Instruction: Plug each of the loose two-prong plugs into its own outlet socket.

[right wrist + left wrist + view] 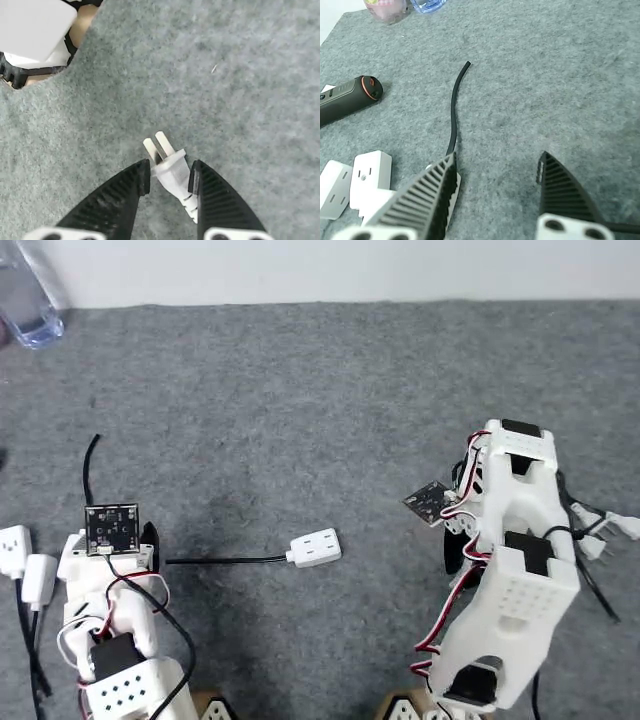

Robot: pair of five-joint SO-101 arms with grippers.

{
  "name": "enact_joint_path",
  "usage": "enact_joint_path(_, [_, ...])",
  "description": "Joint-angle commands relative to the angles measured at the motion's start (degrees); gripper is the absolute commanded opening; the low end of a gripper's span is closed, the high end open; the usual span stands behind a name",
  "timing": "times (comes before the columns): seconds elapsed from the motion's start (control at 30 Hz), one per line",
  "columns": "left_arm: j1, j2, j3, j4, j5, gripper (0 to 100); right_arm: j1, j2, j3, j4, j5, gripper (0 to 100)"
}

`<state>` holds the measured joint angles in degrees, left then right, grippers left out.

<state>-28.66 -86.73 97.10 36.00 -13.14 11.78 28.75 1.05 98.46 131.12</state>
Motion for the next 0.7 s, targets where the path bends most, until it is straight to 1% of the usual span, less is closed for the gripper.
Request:
enact_joint_path(0.0, [0.44, -0.7, -0.31, -1.41, 0.44, 25, -1.1, -0.22, -1.58, 1.01, 0.62, 13.5])
enact_joint_path(0.07, [0.44, -0.7, -0.31, -1.41, 0.44, 25, -2.77, -0.13, -1.58, 1.01, -0.44, 11.8])
enact_joint_path(0.1, [0.44, -0.62, -0.31, -1.41, 0.44, 25, -3.82, -0.04, -1.67, 0.66, -2.11, 9.3])
enact_joint_path(0.17, [0.44, -0.62, -0.31, -1.41, 0.44, 25, -5.85, 0.04, -1.93, 0.04, -5.1, 1.1])
enact_joint_path(0.2, [0.44, -0.62, -0.31, -1.41, 0.44, 25, -6.9, 0.04, -1.85, -0.66, -6.07, 0.4])
enact_joint_path(0.27, [0.44, -0.62, -0.31, -0.7, 0.44, 25, -8.92, 0.04, -1.85, -1.45, -7.47, 3.2])
enact_joint_path(0.4, [0.44, -0.62, -0.31, -0.7, 0.44, 25, -12.35, 0.04, -1.93, -1.45, -9.93, 0.8])
enact_joint_path(0.67, [0.44, -0.62, -0.31, -0.7, 0.44, 25, -14.9, -0.4, -2.11, -1.45, -10.64, 0.9])
